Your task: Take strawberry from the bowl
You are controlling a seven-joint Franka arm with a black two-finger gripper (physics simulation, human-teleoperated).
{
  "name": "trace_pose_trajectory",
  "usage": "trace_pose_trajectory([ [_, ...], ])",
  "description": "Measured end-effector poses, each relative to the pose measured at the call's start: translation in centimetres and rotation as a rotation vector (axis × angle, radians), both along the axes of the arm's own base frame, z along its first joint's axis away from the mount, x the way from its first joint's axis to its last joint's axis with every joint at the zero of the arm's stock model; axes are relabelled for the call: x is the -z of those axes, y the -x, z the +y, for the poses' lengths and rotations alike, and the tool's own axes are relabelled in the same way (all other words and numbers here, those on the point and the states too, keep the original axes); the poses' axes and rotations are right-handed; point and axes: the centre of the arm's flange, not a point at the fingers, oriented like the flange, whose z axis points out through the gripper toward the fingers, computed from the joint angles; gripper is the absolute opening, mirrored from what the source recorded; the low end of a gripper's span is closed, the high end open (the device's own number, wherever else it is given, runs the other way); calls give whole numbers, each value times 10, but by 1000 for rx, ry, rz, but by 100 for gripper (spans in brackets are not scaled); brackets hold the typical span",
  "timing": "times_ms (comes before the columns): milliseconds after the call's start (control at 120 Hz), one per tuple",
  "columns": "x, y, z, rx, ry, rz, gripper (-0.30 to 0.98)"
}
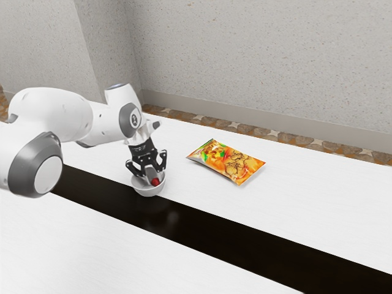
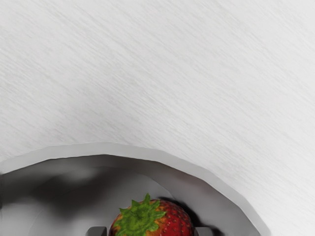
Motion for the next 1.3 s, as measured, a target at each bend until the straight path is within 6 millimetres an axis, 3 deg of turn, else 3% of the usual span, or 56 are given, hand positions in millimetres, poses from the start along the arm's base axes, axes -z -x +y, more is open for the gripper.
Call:
trace_pose_trajectory([
  [383, 8, 3, 9, 17, 0, 5, 22],
  [667, 7, 5, 9, 37, 2, 10, 12],
  [783, -15, 10, 8, 46, 11, -6, 10],
  [850, -39, 12, 4, 58, 20, -30, 9],
  [950, -96, 13, -31, 144, 32, -86, 8],
  [1033, -121, 15, -99, 262, 40, -105, 8],
  [1092, -121, 17, -154, 346, 46, -99, 7],
  [1142, -115, 18, -187, 395, 48, -88, 7],
  [1200, -102, 15, -204, 421, 45, -71, 8],
  [1300, -94, 15, -218, 446, 53, -58, 29],
])
